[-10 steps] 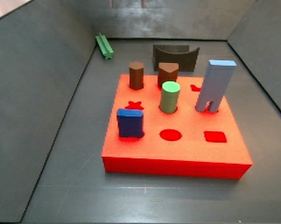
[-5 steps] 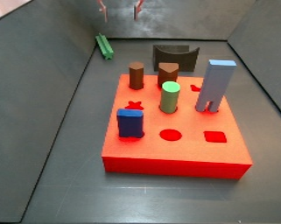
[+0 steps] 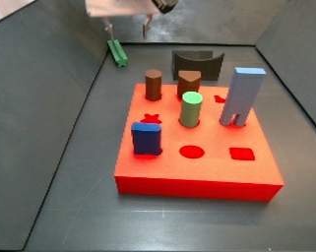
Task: Pick up the star object. Move up. Place the star object on the fixture. Regrasp the star object. Move to above the board. Insert the star object.
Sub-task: Pick up the star object.
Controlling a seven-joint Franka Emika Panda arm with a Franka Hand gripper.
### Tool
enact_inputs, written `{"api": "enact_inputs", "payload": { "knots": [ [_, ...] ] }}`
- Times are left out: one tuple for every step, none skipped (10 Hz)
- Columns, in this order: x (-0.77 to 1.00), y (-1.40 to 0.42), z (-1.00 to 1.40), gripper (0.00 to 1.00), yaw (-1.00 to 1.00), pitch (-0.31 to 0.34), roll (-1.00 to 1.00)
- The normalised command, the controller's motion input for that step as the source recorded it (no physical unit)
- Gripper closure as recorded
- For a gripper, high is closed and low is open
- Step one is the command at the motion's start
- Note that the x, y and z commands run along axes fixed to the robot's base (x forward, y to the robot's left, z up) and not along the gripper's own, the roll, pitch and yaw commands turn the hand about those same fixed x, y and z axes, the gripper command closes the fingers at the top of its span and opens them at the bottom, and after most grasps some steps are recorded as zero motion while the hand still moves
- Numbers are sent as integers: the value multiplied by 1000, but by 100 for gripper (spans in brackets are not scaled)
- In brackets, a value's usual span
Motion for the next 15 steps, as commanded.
{"api": "enact_inputs", "payload": {
  "knots": [
    [-269, -251, -846, 0, 397, -166, 0],
    [-246, -249, -834, 0, 351, -166, 0],
    [-240, -257, -817, 0, 329, -179, 0],
    [-209, -183, -771, 0, 211, -213, 0],
    [0, 17, -697, 0, 0, -207, -134],
    [34, 186, -534, 0, 0, -149, -301],
    [43, 194, -509, 0, -14, -157, -314],
    [31, 197, -511, 0, -23, -156, -309],
    [23, 189, -489, 0, -26, -154, -323],
    [0, 220, -429, 0, -40, -163, -353],
    [0, 237, -423, 0, -29, -140, -357],
    [97, 143, -234, 0, 0, 0, -180],
    [0, 6, -91, 0, 0, 0, -31],
    [0, 0, 0, 0, 0, 0, 0],
    [0, 0, 0, 100, 0, 0, 0]
  ]
}}
